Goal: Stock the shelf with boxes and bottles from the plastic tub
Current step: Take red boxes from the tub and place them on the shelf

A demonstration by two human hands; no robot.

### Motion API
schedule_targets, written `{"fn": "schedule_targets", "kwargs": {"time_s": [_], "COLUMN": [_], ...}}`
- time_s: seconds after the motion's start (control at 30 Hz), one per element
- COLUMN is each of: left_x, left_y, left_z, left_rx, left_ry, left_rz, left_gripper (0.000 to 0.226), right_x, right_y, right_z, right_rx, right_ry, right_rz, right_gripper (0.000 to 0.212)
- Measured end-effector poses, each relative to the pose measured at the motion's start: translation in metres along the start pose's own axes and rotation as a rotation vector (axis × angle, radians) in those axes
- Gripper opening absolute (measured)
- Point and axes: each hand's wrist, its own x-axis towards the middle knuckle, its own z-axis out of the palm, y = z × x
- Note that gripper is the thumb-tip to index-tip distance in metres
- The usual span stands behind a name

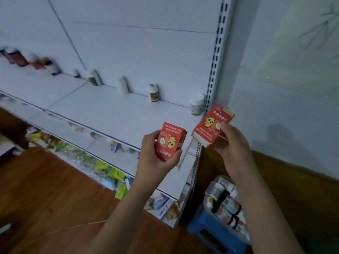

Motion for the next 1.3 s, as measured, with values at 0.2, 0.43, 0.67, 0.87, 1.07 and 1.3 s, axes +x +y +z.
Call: {"fn": "schedule_targets", "kwargs": {"time_s": [0.2,0.43,0.67,0.87,1.07,1.3], "left_x": [-0.020,-0.039,-0.049,-0.034,0.025,0.117], "left_y": [-0.027,-0.064,-0.106,-0.150,-0.196,-0.227], "left_z": [-0.121,-0.263,-0.371,-0.432,-0.486,-0.575], "left_rx": [-0.064,-0.130,-0.150,-0.178,-0.162,-0.031], "left_ry": [0.221,0.380,0.526,0.602,0.670,0.730], "left_rz": [-0.068,-0.100,-0.178,-0.230,-0.289,-0.366], "left_gripper": [0.072,0.057,0.064,0.068,0.063,0.066], "right_x": [-0.014,-0.048,-0.070,-0.058,-0.004,0.073], "right_y": [0.037,0.102,0.177,0.224,0.264,0.291], "right_z": [0.132,0.276,0.399,0.474,0.561,0.680], "right_rx": [-0.080,-0.163,-0.169,-0.233,-0.280,-0.296], "right_ry": [-0.177,-0.374,-0.508,-0.581,-0.637,-0.652], "right_rz": [0.043,0.037,0.093,0.126,0.135,0.181], "right_gripper": [0.051,0.049,0.048,0.042,0.063,0.070]}}
